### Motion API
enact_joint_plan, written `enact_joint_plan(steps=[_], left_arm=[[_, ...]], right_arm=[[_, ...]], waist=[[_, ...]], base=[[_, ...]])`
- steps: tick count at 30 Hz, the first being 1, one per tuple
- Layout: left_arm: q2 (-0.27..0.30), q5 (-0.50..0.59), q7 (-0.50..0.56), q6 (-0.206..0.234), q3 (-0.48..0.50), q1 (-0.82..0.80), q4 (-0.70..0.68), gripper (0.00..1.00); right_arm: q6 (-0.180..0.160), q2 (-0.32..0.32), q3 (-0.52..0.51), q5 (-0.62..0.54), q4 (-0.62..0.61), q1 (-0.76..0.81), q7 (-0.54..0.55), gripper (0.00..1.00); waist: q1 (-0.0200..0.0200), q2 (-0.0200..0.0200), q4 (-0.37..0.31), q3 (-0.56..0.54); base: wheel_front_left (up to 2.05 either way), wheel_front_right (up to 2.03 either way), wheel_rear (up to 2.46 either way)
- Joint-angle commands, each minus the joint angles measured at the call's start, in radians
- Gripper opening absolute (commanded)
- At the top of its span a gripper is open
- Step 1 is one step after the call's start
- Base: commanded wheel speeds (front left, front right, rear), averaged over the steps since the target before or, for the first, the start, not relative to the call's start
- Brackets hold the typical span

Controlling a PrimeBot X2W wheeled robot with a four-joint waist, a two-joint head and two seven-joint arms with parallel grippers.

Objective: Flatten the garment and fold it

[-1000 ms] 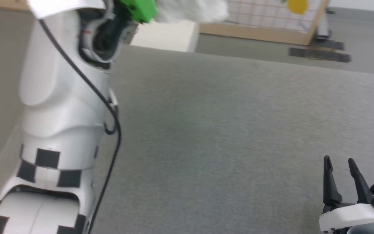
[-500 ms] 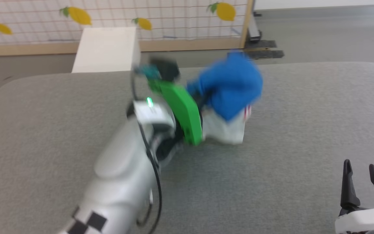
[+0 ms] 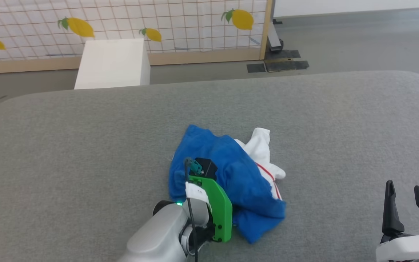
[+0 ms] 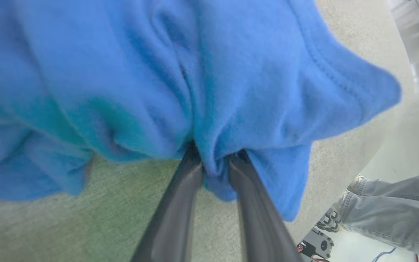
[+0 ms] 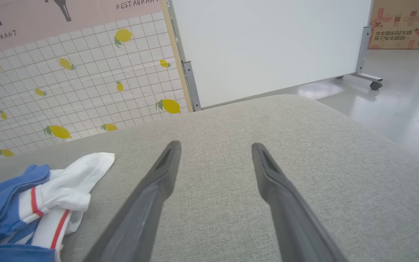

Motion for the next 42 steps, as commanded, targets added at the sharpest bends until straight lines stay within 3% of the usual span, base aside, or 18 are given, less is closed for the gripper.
enact_joint_plan(steps=[1, 8, 12, 19, 24, 29, 36, 42], left_arm=[[0.002, -0.024, 0.007, 0.011, 0.007, 0.0, -0.014, 1.0], [0.013, -0.133, 0.039, 0.038, 0.105, -0.056, -0.133, 1.0], [0.05, -0.171, -0.027, 0.055, 0.205, -0.069, -0.231, 1.0], [0.154, -0.057, -0.371, 0.061, 0.335, -0.013, -0.348, 1.0], [0.232, 0.093, -0.632, 0.101, 0.381, 0.078, -0.396, 1.0], [0.288, 0.241, -0.684, 0.156, 0.402, 0.189, -0.452, 1.0], [0.274, 0.345, -0.688, 0.194, 0.45, 0.337, -0.547, 1.0], [0.221, 0.391, -0.688, 0.187, 0.502, 0.406, -0.616, 1.0]], right_arm=[[-0.002, 0.0, 0.002, 0.005, -0.001, 0.012, -0.006, 1.0], [-0.002, 0.0, 0.0, 0.01, -0.003, 0.021, -0.006, 1.0], [-0.002, 0.0, 0.005, 0.017, -0.006, 0.016, -0.006, 1.0], [-0.002, 0.0, 0.014, 0.012, -0.003, -0.007, -0.006, 1.0], [-0.002, 0.0, 0.016, 0.006, 0.006, -0.026, -0.006, 1.0], [-0.002, 0.0, 0.028, -0.005, 0.013, -0.044, 0.016, 1.0], [-0.002, 0.0, 0.041, -0.033, 0.01, -0.11, 0.134, 1.0], [-0.002, 0.0, 0.077, -0.119, 0.029, -0.266, 0.402, 1.0]], waist=[[0.0001, 0.0, 0.017, -0.011], [0.0001, 0.0, 0.067, -0.041], [0.0001, 0.0, 0.083, -0.049], [0.0001, 0.0, 0.101, -0.046], [0.0001, 0.0, 0.113, -0.032], [0.0001, 0.0, 0.124, -0.016], [0.0001, 0.0, 0.149, 0.018], [0.0001, 0.0, 0.184, 0.071]], base=[[0.0, 0.0, 0.0], [0.0, 0.0, 0.0], [0.0, 0.0, 0.0], [0.0, 0.0, 0.0], [0.0, 0.0, 0.0], [0.0, 0.0, 0.0], [0.0, 0.0, 0.0], [0.0, 0.0, 0.0]])
